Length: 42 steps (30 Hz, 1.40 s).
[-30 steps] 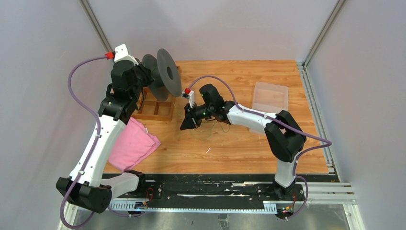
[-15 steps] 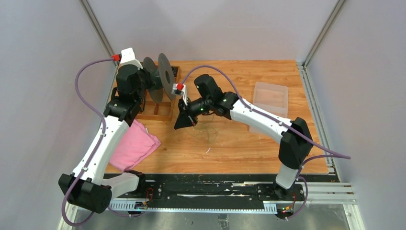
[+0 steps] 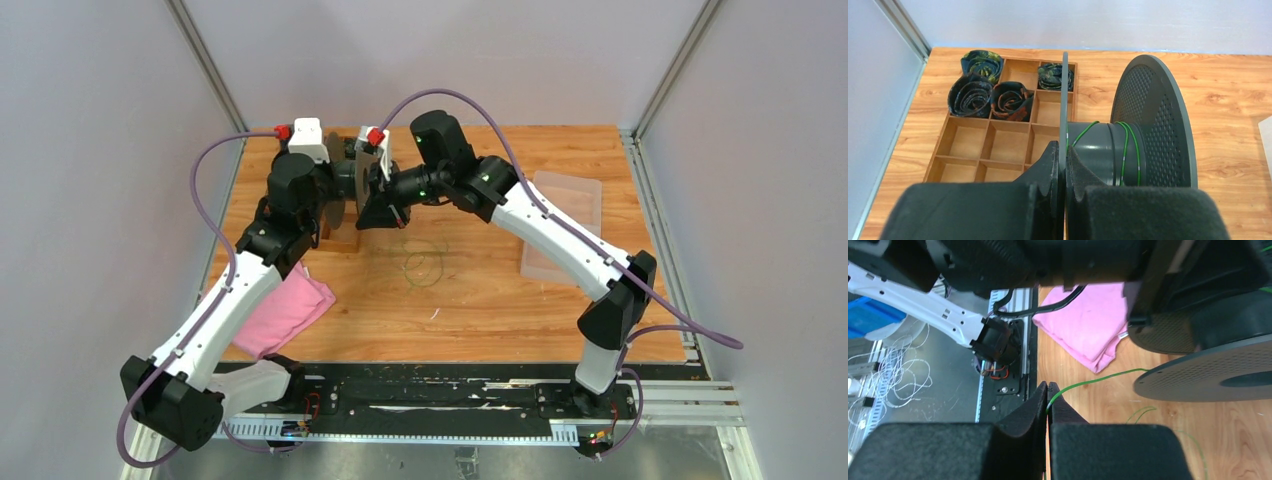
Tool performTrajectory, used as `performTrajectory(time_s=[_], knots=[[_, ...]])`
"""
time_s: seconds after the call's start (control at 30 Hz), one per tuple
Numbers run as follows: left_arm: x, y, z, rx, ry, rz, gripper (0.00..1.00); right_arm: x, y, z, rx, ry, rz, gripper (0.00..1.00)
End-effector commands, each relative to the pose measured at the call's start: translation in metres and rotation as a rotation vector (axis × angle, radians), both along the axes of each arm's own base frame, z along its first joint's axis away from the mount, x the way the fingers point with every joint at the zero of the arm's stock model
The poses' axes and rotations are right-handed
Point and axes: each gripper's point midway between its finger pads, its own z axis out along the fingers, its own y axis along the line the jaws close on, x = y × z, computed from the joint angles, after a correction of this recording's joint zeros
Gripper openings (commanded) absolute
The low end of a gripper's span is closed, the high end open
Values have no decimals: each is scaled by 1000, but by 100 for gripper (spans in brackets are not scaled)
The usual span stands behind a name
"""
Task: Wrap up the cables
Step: Wrap the cable around the cable reel.
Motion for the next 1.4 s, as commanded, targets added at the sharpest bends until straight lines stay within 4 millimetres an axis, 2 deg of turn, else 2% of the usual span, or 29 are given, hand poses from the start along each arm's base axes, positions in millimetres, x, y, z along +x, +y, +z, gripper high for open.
performTrajectory(time_s=[0.0, 0.3, 0.77, 1.07, 1.37], knots=[[-2, 5, 36, 2, -130, 18, 0, 18, -6, 16, 2, -7, -62, 1], [-9, -6, 29, 51, -107, -58, 0, 42, -12, 34, 30, -21, -116, 1], [-18, -18, 18, 130, -87, -140, 0, 64, -19, 51, 60, -56, -170, 1], [-29, -34, 7, 149, -54, -248, 0, 97, -25, 59, 79, -84, -235, 1], [-42, -48, -1, 143, -33, -353, 0, 144, -42, 53, 71, -89, -333, 1]])
